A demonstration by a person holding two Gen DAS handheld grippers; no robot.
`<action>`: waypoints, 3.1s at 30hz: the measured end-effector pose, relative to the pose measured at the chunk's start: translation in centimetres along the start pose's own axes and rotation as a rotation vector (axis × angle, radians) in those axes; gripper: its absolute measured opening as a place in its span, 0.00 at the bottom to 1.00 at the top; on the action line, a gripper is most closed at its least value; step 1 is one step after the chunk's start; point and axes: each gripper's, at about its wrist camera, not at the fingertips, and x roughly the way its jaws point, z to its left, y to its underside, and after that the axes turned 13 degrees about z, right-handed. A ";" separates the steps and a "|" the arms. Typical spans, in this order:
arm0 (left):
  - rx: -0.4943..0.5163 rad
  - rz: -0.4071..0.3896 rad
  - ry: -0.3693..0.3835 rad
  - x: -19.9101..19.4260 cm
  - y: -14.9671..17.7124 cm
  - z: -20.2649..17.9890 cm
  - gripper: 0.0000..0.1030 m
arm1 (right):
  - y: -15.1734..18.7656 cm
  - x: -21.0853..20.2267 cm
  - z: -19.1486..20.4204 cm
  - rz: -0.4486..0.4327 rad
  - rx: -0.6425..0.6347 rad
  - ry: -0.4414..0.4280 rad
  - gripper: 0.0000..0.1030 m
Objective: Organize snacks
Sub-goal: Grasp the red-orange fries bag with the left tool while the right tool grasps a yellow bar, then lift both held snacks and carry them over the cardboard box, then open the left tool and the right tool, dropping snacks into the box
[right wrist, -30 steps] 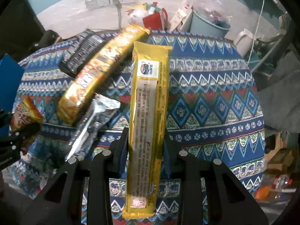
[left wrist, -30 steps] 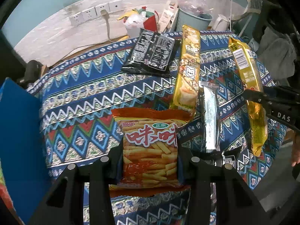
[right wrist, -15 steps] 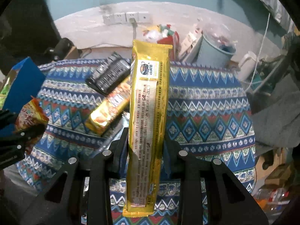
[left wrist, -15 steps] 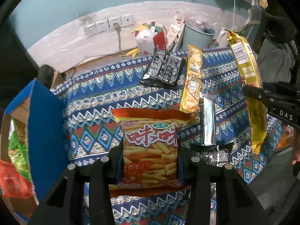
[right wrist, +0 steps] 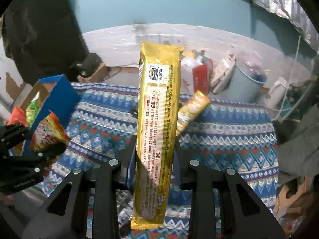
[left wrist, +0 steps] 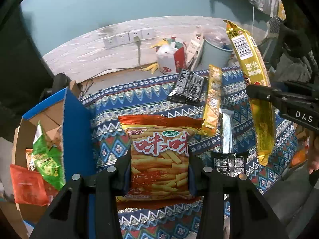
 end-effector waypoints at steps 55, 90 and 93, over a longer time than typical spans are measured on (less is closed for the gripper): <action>-0.471 -0.043 -0.130 -4.2 10.2 20.7 0.71 | -7.0 1.8 25.2 0.012 -0.271 -0.293 0.29; -0.568 -0.072 -0.100 -5.5 11.3 24.0 0.71 | -7.5 4.2 29.5 0.080 -0.283 -0.307 0.60; -0.548 -0.074 -0.079 -5.4 10.8 23.1 0.72 | -7.3 3.6 27.9 0.073 -0.255 -0.290 0.63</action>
